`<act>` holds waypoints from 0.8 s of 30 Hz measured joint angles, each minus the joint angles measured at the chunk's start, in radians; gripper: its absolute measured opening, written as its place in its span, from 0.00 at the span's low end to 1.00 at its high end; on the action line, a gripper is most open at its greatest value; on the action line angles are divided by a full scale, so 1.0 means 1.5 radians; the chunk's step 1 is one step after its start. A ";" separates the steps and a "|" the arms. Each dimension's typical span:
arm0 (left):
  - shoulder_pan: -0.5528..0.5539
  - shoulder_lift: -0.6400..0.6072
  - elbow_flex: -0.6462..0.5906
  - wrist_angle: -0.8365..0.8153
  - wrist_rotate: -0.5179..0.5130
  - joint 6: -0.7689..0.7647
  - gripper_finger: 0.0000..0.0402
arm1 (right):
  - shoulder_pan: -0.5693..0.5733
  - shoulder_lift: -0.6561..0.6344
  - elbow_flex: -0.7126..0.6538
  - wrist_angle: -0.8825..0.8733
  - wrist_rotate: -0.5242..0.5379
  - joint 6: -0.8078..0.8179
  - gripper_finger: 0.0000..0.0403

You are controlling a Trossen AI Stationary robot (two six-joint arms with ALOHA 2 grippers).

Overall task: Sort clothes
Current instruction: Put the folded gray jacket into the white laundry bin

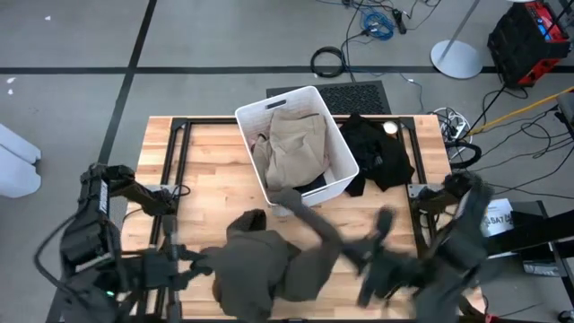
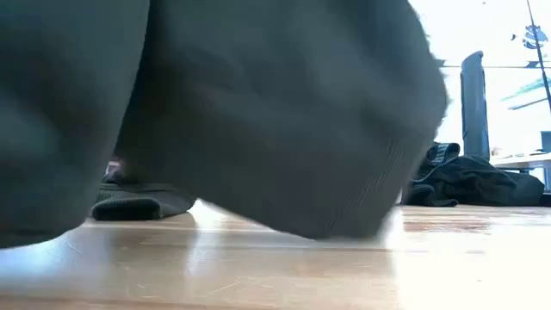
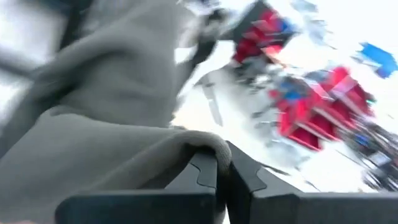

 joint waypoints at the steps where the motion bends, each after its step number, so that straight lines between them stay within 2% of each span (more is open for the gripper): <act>1: -0.008 -0.005 0.000 0.019 -0.022 0.022 0.09 | 0.008 -0.020 0.000 0.011 0.039 -0.005 0.00; 6: -0.039 -0.025 0.000 0.082 -0.145 0.129 0.07 | 0.042 -0.100 -0.002 0.023 0.201 -0.036 0.00; 10: -0.047 -0.050 0.000 0.085 -0.259 0.148 0.06 | 0.040 -0.167 0.000 0.021 0.271 -0.020 0.00; 12: -0.047 -0.067 0.000 0.085 -0.265 0.168 0.06 | 0.036 -0.189 0.000 0.018 0.281 -0.018 0.00; 17: -0.036 -0.112 0.001 0.085 -0.265 0.171 0.06 | 0.005 -0.230 -0.001 -0.003 0.263 0.057 0.00; 20: -0.035 -0.118 0.001 0.076 -0.260 0.159 0.06 | -0.004 -0.234 0.001 -0.053 0.155 0.121 0.00; 24: -0.036 -0.104 0.001 0.036 -0.164 0.093 0.06 | -0.003 -0.209 -0.001 -0.145 0.005 0.224 0.00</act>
